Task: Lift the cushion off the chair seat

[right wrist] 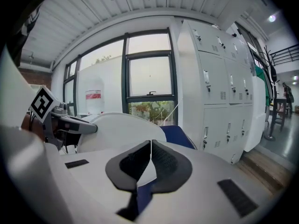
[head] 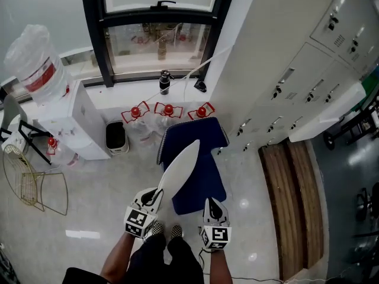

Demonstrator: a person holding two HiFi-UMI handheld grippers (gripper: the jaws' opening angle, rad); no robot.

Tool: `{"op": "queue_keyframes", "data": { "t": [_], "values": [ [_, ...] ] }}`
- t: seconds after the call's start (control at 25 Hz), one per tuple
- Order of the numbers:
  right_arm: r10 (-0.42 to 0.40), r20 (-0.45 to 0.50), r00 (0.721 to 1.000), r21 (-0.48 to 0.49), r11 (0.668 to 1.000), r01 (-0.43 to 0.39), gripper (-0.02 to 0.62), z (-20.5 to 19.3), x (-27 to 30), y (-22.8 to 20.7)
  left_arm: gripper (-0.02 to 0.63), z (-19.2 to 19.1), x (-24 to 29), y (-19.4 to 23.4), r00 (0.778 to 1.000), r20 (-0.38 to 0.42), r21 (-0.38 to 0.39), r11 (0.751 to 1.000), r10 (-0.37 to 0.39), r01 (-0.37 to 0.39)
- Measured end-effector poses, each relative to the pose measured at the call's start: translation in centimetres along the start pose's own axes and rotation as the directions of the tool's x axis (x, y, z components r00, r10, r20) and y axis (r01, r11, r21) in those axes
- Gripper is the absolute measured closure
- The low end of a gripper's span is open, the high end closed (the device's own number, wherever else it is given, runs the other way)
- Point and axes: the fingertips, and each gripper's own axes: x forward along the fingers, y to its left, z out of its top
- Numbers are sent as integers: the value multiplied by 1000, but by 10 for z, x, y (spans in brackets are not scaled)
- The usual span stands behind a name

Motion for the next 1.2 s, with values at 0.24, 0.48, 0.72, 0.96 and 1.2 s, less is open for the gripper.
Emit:
{"op": "queue_keyframes", "data": {
  "t": [0.24,0.48,0.72,0.96,1.2],
  "values": [
    [22,60,998,-26,999,-20,566,47,-26,9,568,45,-34,-21,999,50,39,999,10,-12],
    [43,118,992,-54,998,-36,566,84,-56,17,568,85,-72,-38,993,110,66,997,41,-48],
    [74,158,985,-71,995,-63,566,110,-78,24,568,111,-101,-49,985,163,95,993,49,-65],
    [81,193,978,-80,995,-67,566,123,-87,32,568,119,-122,-52,980,191,114,991,54,-77],
    [112,212,971,-110,990,-90,566,133,-91,44,568,127,-139,-52,975,209,138,986,69,-99]
  ]
}}
